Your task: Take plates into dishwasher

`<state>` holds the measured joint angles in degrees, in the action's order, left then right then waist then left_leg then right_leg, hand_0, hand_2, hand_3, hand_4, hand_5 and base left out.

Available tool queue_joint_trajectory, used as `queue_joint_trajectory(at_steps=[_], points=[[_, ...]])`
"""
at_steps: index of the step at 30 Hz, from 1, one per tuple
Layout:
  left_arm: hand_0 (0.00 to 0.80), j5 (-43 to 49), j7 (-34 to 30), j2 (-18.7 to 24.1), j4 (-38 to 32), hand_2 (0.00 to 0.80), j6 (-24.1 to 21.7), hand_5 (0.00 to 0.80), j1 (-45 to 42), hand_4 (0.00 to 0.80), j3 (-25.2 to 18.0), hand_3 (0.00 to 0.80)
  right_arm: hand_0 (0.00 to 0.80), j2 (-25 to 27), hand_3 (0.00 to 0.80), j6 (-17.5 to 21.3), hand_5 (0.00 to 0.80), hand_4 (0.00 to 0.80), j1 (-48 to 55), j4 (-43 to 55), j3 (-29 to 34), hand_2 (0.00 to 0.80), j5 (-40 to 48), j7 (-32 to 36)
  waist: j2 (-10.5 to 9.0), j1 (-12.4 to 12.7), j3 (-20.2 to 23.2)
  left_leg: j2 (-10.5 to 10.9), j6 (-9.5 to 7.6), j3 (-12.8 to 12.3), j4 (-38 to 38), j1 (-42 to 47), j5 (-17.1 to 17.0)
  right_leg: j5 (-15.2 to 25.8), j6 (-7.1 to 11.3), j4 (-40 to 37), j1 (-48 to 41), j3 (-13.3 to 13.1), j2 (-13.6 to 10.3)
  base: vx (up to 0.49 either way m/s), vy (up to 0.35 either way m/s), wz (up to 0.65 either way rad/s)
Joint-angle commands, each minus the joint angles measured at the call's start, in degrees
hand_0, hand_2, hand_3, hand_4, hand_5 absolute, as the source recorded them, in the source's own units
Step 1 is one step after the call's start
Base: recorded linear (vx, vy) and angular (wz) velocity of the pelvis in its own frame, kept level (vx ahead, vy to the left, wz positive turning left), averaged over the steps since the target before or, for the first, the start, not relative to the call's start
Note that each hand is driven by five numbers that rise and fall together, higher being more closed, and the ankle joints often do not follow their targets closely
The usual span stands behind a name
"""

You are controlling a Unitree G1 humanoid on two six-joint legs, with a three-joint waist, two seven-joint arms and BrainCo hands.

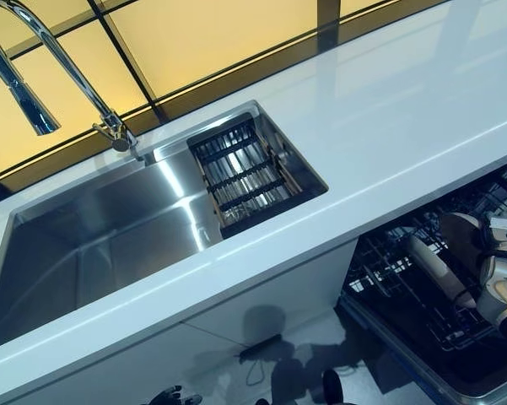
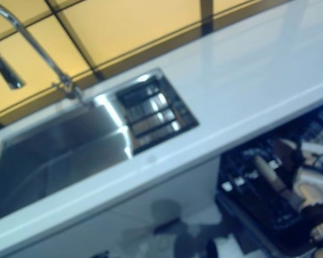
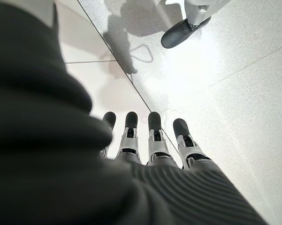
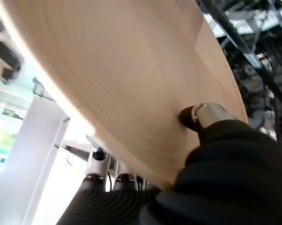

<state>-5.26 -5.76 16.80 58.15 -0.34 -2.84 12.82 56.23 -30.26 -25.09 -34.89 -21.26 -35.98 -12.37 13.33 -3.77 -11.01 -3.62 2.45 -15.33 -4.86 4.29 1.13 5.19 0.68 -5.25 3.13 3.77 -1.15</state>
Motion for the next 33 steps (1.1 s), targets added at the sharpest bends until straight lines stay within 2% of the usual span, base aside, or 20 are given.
queue_joint_trajectory(at_steps=[1, 20, 21, 22, 23, 24, 33], points=[[0.000, 0.6, 0.1, 3.8, 1.8, 0.000, 0.0, 0.000, 2.2, 0.000, 3.1, 0.000, 0.800, -2.1, 0.800, -0.5, 0.800, 0.800, -6.6, -4.0, -4.6, 0.800, 3.3, 1.4, -4.17, 0.3, 0.6, 1.6, -2.47, 0.9, -0.1, 0.9, 4.3, -5.4, 5.44, 0.2, -2.8, 2.4, -3.3, 0.000, 0.000, 0.00], [0.000, 1.2, -1.7, 4.8, -0.4, 0.000, 1.9, 0.000, 2.8, 0.000, 1.6, 0.000, 0.800, -6.2, 0.800, 2.1, 0.800, 0.800, -5.6, -6.2, -3.4, 0.800, 6.2, 6.7, -4.53, 0.9, 0.8, 1.6, -2.33, 1.4, -0.1, 1.2, 3.8, -5.3, 5.22, 0.2, -3.5, 2.5, -3.3, 0.000, 0.000, 0.00], [0.000, 1.4, -1.8, 4.7, -0.4, 0.000, 2.0, 0.000, 2.7, 0.000, 1.5, 0.000, 0.734, -6.3, 0.734, 2.4, 0.734, 0.734, -5.3, -6.0, -3.1, 0.734, 6.3, 6.7, -4.61, 0.9, 0.9, 1.5, -2.31, 1.4, -0.1, 1.2, 3.8, -5.3, 5.21, 0.2, -3.6, 2.4, -3.3, 0.000, 0.000, 0.00], [0.000, 1.5, -1.7, 4.7, -0.4, 0.000, 2.1, 0.000, 2.8, 0.000, 1.4, 0.000, 0.527, -6.4, 0.527, 2.4, 0.527, 0.527, -5.2, -5.9, -3.0, 0.527, 6.5, 6.5, -4.72, 0.9, 1.0, 1.5, -2.32, 1.4, -0.1, 1.3, 3.8, -5.3, 5.19, 0.2, -3.6, 2.4, -3.3, 0.000, 0.000, 0.00], [0.000, 1.6, -1.6, 4.7, -0.4, 0.000, 2.2, 0.000, 2.8, 0.000, 1.4, 0.000, 0.125, -6.4, 0.125, 2.1, 0.125, 0.125, -5.2, -5.3, -2.7, 0.125, 6.7, 6.5, -4.85, 0.8, 1.0, 1.5, -2.28, 1.3, -0.1, 1.3, 3.8, -5.3, 5.17, 0.2, -3.7, 2.3, -3.2, 0.000, 0.000, 0.00], [0.000, 1.5, -1.6, 4.9, -0.5, 0.000, 2.2, 0.000, 2.7, 0.000, 1.4, 0.000, 0.000, -6.3, 0.000, 2.0, 0.000, 0.000, -5.1, -4.9, -2.5, 0.000, 6.8, 6.4, -4.92, 0.8, 0.9, 1.4, -2.28, 1.3, -0.1, 1.4, 3.8, -5.3, 5.15, 0.2, -3.7, 2.3, -3.2, 0.000, 0.000, 0.00], [0.000, 2.7, -1.5, 4.8, 0.0, 0.000, 1.9, 0.000, 2.1, 0.000, 0.6, 0.000, 0.000, -6.8, 0.000, 0.6, 0.000, 0.000, -3.6, -0.8, -0.7, 0.000, 4.8, 7.0, -6.34, 0.4, 1.5, 1.0, -2.25, 0.8, -0.1, 1.9, 4.0, -5.3, 5.10, 0.2, -4.0, 1.6, -2.7, 0.000, 0.000, 0.00]])
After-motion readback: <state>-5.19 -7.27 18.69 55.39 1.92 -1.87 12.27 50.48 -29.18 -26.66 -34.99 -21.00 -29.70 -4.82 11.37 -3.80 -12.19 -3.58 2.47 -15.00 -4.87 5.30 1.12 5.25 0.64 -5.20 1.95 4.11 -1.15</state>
